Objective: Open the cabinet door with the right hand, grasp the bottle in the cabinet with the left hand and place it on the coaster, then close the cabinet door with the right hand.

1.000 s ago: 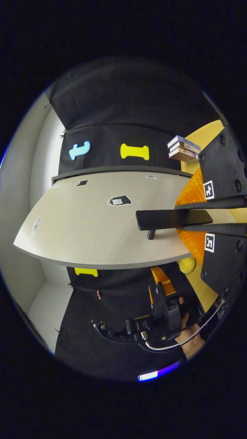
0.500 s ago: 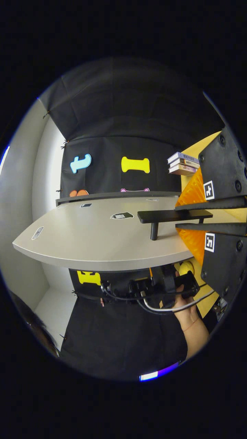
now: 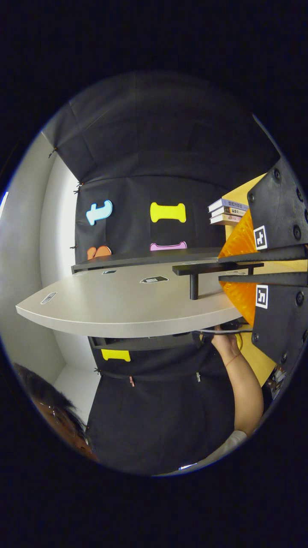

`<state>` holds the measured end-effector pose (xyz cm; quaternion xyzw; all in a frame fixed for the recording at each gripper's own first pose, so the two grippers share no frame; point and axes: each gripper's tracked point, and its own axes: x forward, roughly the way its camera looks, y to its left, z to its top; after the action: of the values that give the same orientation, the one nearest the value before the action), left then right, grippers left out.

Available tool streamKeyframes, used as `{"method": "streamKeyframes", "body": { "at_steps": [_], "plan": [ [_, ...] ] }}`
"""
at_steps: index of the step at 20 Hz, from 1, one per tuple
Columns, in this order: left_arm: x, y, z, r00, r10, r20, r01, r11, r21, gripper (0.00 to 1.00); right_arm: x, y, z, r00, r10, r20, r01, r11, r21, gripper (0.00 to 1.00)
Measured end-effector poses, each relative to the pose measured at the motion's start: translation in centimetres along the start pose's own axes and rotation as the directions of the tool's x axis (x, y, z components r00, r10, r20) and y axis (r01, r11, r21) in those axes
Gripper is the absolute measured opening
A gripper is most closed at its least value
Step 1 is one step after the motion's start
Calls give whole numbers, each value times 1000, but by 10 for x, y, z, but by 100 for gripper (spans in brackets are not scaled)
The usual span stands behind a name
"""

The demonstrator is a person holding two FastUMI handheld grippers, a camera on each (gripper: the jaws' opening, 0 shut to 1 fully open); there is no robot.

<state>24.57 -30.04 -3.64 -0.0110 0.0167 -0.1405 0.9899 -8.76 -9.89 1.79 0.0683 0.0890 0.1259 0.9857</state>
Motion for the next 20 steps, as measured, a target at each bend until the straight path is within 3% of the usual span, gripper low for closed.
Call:
{"method": "streamKeyframes", "body": {
  "at_steps": [3, 4, 5, 6, 7, 8, 12, 16, 18, 20],
  "plan": [
    [26, -5, -12, 1000, -1, -25, 0, 1000, -26, 95, -12, -1, 10, 999, 24, 28, -25, 1000, 18, 16],
    [33, -5, -18, 1000, 2, -31, -3, 1000, -31, 95, -17, -1, 7, 999, 43, 19, -43, 999, 29, 30],
    [40, -8, -21, 999, 5, -36, -6, 999, -33, 95, -22, -1, 6, 998, 59, 5, -59, 997, 44, 30],
    [46, -12, -22, 999, 1, -37, -2, 999, -33, 94, -28, -4, 6, 997, 72, -4, -71, 996, 59, 49],
    [54, -13, -23, 999, -1, -32, 0, 1000, -31, 94, -34, -8, 8, 997, 76, -4, -76, 995, 64, 56],
    [60, -14, -23, 1000, 0, -28, -1, 1000, -31, 94, -40, -14, 8, 998, 64, -3, -64, 996, 55, 66],
    [81, -12, -27, 999, 17, -29, -18, 999, -51, 95, -47, -44, 6, 999, -46, 23, 47, 999, -24, 79],
    [94, -10, -36, 999, 1, -42, -3, 998, -59, 95, -46, -79, 9, 985, -163, 52, 163, 987, 7, 97],
    [90, -11, -33, 999, 11, -42, -14, 998, -62, 79, -43, -87, 20, 978, -182, 100, 179, 983, 33, 100],
    [83, -7, -29, 999, 20, -50, -22, 998, -52, 77, -43, -100, 31, 959, -232, 166, 233, 972, 11, 97]
  ]
}}
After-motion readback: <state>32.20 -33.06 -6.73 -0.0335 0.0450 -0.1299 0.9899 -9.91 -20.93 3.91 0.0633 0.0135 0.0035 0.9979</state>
